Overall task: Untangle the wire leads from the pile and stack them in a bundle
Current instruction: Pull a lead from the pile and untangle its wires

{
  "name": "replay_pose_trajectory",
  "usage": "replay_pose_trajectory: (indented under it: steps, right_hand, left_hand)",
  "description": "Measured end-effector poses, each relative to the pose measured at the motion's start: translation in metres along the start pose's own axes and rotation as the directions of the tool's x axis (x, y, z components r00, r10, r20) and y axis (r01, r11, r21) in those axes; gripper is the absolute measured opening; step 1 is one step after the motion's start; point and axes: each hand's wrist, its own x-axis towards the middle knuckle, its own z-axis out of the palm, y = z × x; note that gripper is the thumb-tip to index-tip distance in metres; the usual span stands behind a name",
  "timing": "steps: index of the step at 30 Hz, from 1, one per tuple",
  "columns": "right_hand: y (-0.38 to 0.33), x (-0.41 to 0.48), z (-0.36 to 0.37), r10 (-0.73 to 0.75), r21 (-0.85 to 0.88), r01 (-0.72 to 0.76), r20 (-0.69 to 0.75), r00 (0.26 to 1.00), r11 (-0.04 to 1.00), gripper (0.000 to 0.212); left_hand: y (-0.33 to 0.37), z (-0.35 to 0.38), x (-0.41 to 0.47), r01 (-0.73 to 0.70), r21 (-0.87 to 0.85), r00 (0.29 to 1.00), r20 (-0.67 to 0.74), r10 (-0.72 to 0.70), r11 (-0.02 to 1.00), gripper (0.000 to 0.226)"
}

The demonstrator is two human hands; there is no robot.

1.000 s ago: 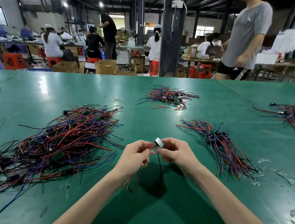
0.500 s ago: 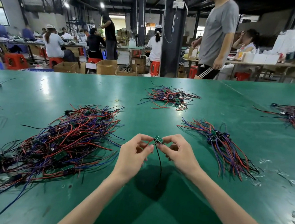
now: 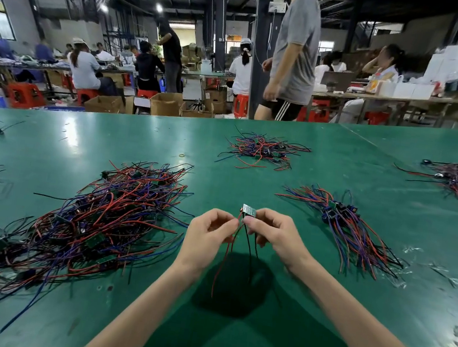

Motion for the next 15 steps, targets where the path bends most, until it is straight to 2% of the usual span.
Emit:
replay_pose_trajectory:
  steps: [3,10,15]
  right_hand:
    - [0.0003,0.0003,0.0023,-0.008,-0.055,0.008,-0.002,1.000,0.998,0.016]
    - [-0.0065,-0.0004,0.0010,0.007,-0.039,-0.006,0.030,1.000,0.999,0.025]
    - [-0.0086,-0.0028,-0.0010,-0.001,-0.119,0.007,0.048,0.999,0.993,0.011]
  left_hand:
    - [0.0002,0.0006,-0.0005,0.009,-0.010,1.000,0.014,-0.009,1.000,0.010]
    - [0.0017,0.0050,-0.0016,0.035,-0.139,0.997,0.067,-0.025,0.990,0.013]
    - [0.0007,0.0049,-0.0006,0.062,-0.148,0.996,0.072,-0.052,0.987,0.015]
